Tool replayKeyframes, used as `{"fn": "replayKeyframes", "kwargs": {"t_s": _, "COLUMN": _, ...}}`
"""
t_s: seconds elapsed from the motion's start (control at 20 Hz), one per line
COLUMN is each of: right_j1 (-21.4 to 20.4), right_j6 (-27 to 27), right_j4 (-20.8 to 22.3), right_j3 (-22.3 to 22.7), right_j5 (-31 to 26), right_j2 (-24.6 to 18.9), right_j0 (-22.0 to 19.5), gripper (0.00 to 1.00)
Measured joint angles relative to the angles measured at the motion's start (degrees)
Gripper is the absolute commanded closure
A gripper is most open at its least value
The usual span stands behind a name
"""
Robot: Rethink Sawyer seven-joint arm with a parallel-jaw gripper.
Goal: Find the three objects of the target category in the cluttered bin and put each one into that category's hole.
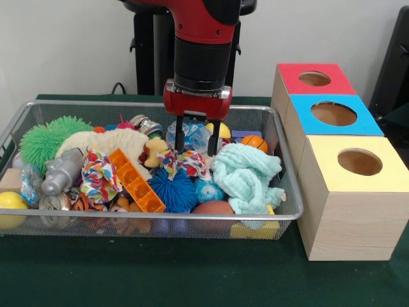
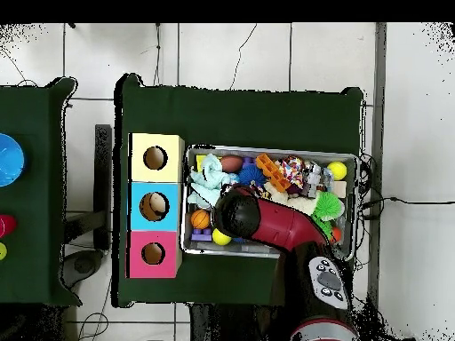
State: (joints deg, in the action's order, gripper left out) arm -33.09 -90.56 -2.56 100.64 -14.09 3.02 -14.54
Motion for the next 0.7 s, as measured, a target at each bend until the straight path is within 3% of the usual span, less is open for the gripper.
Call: {"fn": "replayKeyframes", "kwargs": {"t_s": 0.7, "right_j1": 0.1, "right_j6": 0.0, "right_j4": 0.0, "right_j3": -0.5, "right_j5": 0.0, "right_j2": 0.0, "right_j0": 0.0, "gripper": 0.00}}
